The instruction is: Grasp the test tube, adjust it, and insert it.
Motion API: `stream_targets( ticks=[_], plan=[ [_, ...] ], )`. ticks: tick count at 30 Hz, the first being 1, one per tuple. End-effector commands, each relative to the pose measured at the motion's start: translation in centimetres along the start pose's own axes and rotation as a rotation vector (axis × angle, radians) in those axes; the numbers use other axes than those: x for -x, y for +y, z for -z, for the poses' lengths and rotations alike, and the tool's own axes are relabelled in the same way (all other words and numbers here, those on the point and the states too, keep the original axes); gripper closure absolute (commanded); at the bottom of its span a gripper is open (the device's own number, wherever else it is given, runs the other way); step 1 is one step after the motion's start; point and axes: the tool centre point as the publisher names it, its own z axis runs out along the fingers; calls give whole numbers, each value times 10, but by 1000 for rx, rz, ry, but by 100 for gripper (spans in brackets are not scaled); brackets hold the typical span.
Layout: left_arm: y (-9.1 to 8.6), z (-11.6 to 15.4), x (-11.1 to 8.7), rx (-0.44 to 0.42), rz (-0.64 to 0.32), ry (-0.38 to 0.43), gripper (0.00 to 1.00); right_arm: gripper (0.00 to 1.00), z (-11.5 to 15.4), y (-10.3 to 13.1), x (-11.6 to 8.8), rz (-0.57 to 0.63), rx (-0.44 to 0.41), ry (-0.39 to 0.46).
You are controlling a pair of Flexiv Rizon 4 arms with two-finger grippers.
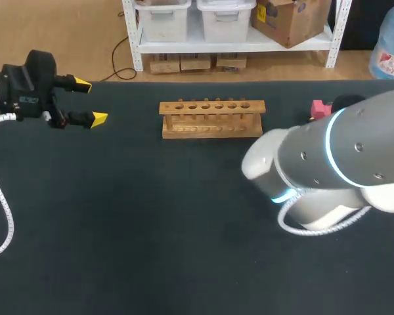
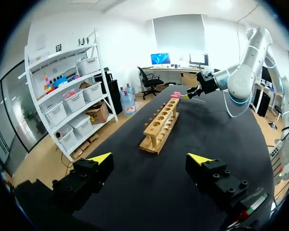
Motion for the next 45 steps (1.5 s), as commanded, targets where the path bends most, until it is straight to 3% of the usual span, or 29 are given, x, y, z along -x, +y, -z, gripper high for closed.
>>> stream_targets(
  ticks=[1,18,32,35,38,40,45],
  plan=[
    [0,0,-2,4,-3,-9,0,0,-5,-1,2,-3,-39,26],
    [0,0,-2,4,-3,-9,0,0,-6,-19,-6,-25,72,94],
    [0,0,-2,4,-3,-9,0,0,-10,-19,-15,4,98,124],
    [0,0,-2,4,-3,-9,0,10,-10,-17,-16,20,105,125],
    [0,0,-2,4,-3,-9,0,13,-10,-16,-17,28,113,127],
    [0,0,-2,4,-3,-9,0,33,-10,-15,-18,30,117,130],
    [0,0,-2,4,-3,-9,0,55,-10,-13,-19,42,138,140]
  ],
)
